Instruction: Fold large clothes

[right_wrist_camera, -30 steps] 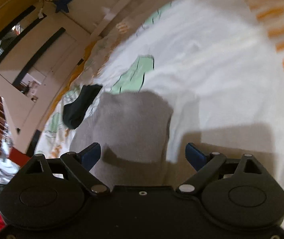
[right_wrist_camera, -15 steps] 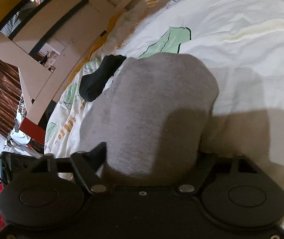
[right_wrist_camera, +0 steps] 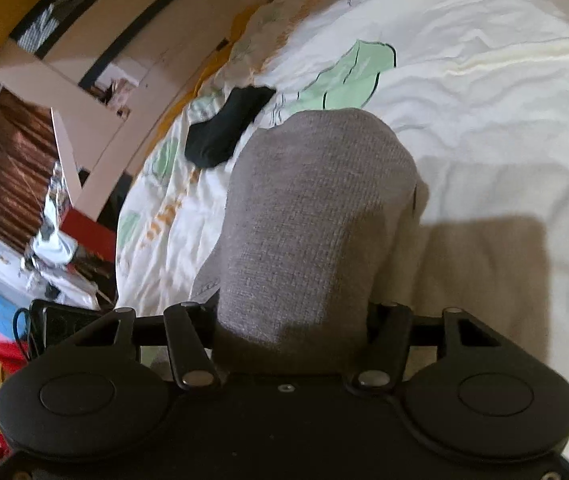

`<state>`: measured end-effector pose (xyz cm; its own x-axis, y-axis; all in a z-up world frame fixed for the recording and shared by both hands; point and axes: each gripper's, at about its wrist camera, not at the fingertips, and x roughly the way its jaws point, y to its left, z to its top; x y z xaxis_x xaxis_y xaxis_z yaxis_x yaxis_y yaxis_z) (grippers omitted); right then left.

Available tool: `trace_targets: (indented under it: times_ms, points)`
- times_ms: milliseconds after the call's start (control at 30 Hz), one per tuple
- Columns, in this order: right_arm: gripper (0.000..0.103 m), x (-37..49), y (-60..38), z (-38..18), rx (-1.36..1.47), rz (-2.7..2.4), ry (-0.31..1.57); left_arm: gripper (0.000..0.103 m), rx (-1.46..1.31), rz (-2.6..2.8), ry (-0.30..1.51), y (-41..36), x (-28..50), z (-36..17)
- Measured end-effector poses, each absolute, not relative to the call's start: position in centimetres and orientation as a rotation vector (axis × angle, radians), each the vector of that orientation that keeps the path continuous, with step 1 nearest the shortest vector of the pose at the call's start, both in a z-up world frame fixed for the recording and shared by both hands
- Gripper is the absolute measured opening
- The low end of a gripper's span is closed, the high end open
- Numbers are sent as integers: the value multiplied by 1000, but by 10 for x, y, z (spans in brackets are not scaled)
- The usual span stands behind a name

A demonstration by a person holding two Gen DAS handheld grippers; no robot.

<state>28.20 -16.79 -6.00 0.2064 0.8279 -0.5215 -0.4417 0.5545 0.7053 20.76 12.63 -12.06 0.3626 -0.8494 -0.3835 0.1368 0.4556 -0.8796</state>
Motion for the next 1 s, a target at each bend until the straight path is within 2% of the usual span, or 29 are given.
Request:
trace_targets:
  times_ms: [133, 200, 267, 300, 433, 667, 867, 933, 1000]
  points:
    - [64, 257, -187, -56, 450, 921, 1070, 97, -816, -740, 993, 110, 186, -123]
    - [68, 249, -191, -58, 360, 864, 1055, 96, -723, -594, 1001, 111, 175, -129]
    - [75, 245, -189, -68, 252, 749, 1038, 83, -597, -479, 984, 110, 167, -132]
    - [79, 244, -188, -72, 223, 709, 1026, 83, -573, -469, 972, 109, 164, -129]
    - [80, 235, -188, -67, 259, 675, 951, 84, -461, -406, 920, 101, 152, -114]
    - [80, 217, -212, -46, 306, 643, 780, 84, -259, -328, 699, 84, 134, -61]
    - [80, 210, -223, -31, 267, 557, 652, 84, -144, -301, 582, 48, 156, -45]
    - [76, 210, -219, -28, 214, 540, 623, 84, -116, -295, 566, 43, 159, -48]
    - [56, 210, -209, -28, 148, 536, 596, 84, -100, -271, 570, 37, 169, -52]
